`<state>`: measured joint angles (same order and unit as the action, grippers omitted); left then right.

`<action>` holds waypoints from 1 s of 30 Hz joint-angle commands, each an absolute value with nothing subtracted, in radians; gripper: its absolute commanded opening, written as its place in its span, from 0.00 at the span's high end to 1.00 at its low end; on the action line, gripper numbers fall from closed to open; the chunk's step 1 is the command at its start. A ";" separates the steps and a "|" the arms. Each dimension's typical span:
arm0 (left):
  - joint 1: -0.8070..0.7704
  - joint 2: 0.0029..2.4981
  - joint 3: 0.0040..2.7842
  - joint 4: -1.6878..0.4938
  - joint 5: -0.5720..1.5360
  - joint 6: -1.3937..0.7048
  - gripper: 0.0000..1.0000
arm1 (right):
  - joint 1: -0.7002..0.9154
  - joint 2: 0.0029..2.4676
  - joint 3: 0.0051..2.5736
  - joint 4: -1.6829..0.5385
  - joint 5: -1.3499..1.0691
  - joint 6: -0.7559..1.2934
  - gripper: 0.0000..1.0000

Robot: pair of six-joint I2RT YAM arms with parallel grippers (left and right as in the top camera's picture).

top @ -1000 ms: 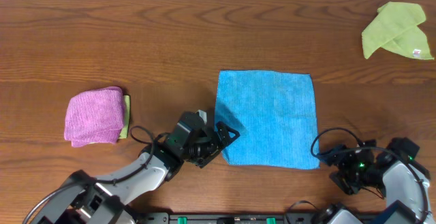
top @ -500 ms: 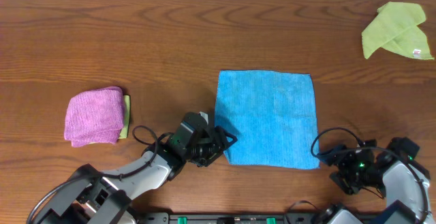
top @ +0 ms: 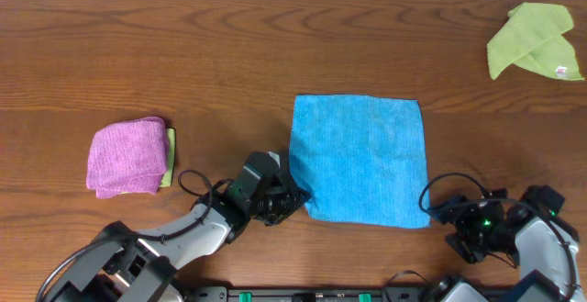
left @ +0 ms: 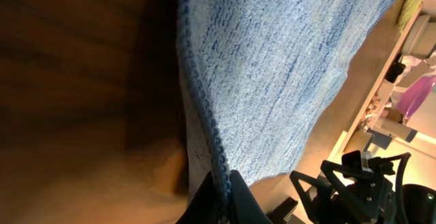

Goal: Fold the cloth
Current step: 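Grasp the near left and near right corners with both grippers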

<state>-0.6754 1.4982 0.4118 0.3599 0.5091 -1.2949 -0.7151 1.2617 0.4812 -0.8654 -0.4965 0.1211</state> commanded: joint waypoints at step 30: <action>-0.673 1.505 0.424 0.341 0.528 -1.287 0.94 | -0.720 1.515 0.473 -0.713 -0.558 0.144 0.21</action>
